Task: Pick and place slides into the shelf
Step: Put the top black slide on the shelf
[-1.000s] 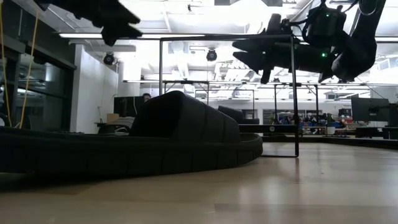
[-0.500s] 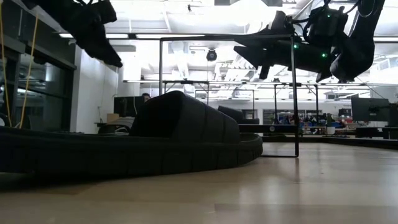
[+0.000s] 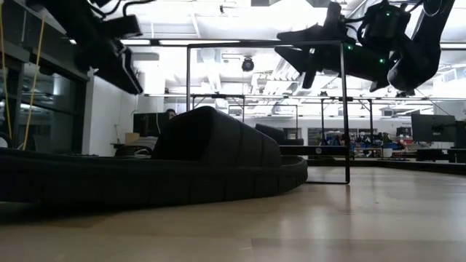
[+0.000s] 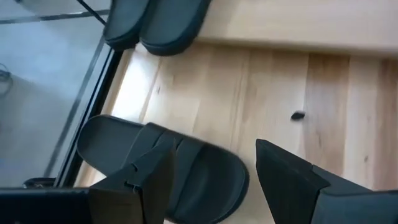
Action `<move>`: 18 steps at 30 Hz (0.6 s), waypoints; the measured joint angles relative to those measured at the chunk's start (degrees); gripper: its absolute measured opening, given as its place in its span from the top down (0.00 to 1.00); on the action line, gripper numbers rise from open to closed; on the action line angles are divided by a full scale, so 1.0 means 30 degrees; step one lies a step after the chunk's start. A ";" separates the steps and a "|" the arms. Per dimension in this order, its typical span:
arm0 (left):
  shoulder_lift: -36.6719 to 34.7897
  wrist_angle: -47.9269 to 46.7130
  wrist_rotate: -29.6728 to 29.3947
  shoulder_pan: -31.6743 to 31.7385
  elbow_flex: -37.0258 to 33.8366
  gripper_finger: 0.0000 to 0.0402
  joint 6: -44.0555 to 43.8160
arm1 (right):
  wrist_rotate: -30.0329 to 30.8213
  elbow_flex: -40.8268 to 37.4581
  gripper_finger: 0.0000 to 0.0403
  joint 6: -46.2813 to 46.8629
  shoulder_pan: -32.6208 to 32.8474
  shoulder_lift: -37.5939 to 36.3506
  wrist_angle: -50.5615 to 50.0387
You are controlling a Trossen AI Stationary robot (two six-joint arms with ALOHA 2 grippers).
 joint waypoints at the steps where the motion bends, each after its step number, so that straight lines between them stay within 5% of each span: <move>1: 0.0356 -0.0070 -0.0296 -0.0197 0.0000 0.49 0.0065 | -0.0063 0.0000 0.63 0.0219 0.0000 0.0000 -0.0110; 18: 0.7124 0.0104 -0.3960 -0.1065 -0.0007 0.49 0.2097 | -0.0038 0.0000 0.63 0.1317 0.0044 0.0015 -0.0927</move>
